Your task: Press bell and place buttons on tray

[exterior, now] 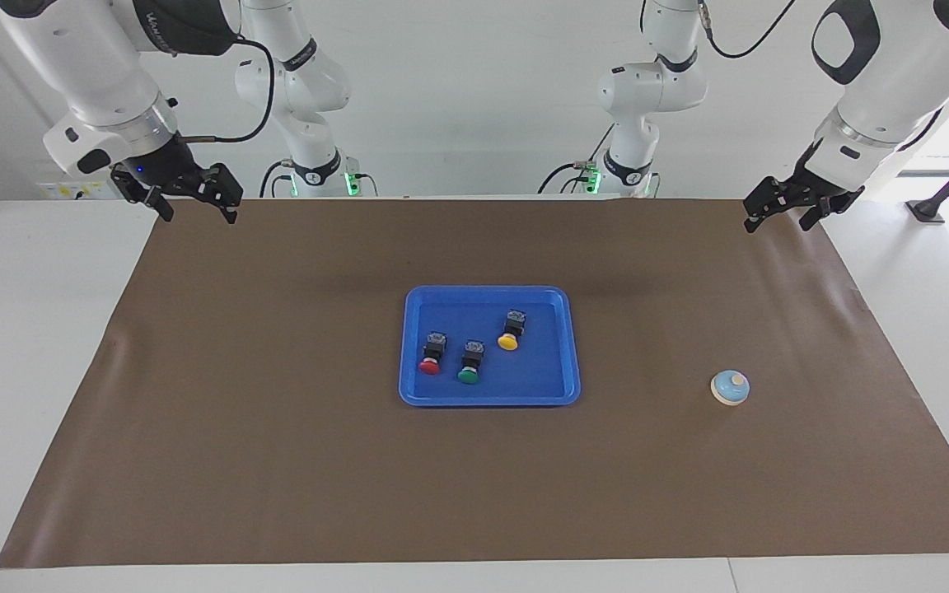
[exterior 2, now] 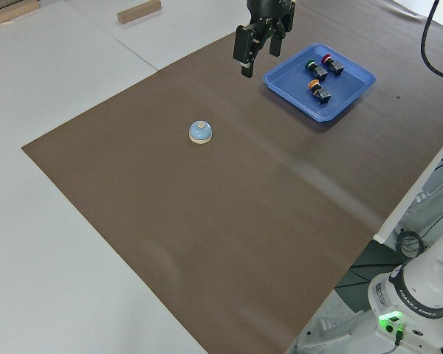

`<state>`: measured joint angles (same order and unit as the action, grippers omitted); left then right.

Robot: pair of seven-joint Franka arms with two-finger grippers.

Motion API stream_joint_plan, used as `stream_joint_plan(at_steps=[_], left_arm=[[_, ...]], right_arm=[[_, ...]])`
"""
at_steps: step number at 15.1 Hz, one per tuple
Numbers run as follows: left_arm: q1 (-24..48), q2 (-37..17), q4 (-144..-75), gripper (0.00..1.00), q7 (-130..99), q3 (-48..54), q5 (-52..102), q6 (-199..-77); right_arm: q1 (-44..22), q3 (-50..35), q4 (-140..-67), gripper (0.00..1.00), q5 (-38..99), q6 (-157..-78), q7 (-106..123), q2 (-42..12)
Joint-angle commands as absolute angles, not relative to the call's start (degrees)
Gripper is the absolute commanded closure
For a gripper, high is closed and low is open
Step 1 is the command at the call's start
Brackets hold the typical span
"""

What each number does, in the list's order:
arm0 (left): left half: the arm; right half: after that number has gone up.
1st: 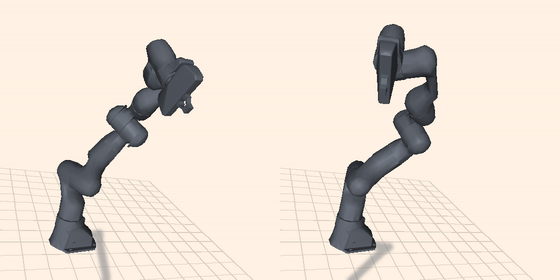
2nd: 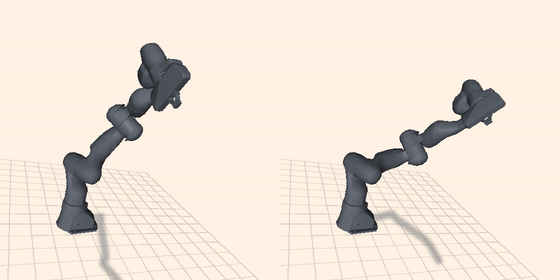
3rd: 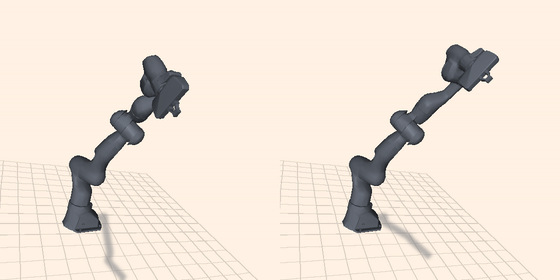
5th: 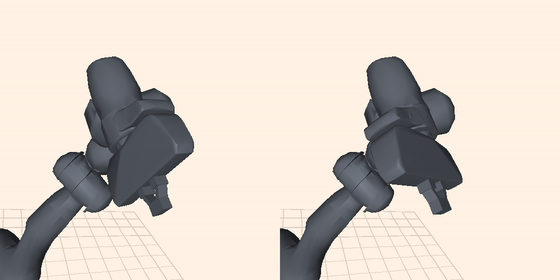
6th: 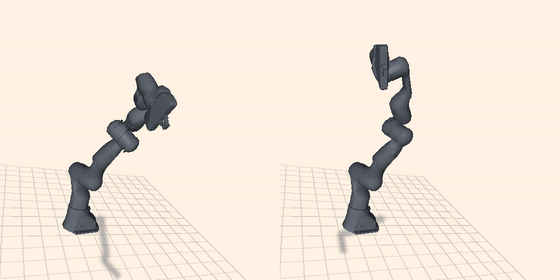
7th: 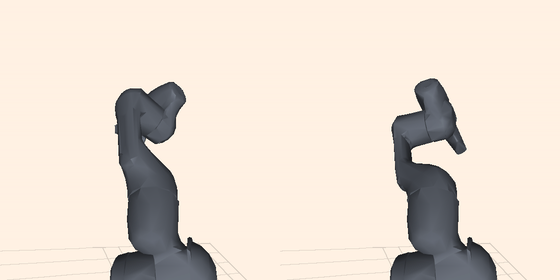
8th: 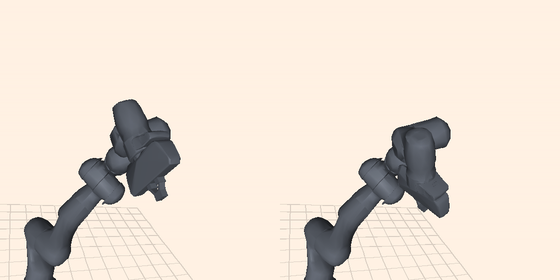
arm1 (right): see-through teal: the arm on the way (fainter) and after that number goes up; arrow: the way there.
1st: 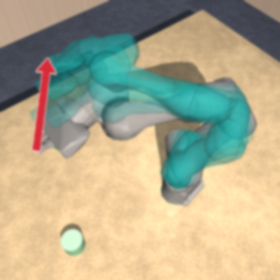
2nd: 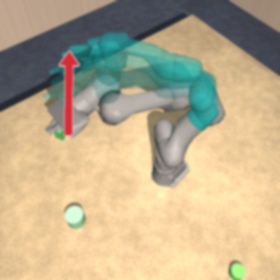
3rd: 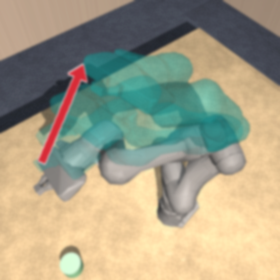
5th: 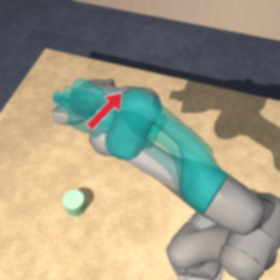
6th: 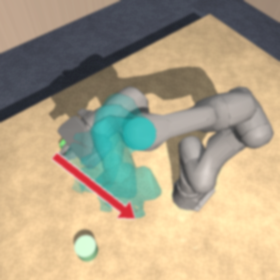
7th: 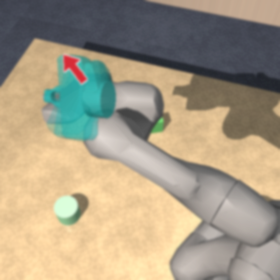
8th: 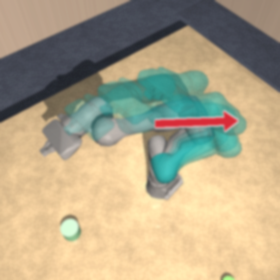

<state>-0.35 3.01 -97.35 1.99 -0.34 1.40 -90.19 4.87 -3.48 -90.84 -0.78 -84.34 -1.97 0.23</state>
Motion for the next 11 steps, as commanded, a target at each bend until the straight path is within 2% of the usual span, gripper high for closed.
stream_joint_plan(at_steps=[1,11], left_arm=[[-0.1,4.2,-98.3,0.00,1.4,-0.5,1.1,-90.2],[-0.1,4.3,-98.3,0.00,1.4,-0.5,1.1,-90.2]], right_arm=[[5.7,-4.2,-93.8,0.00,0.5,-87.8,-1.4,1.2],[5.8,-4.3,-94.0,0.00,0.5,-87.7,-1.4,2.1]])
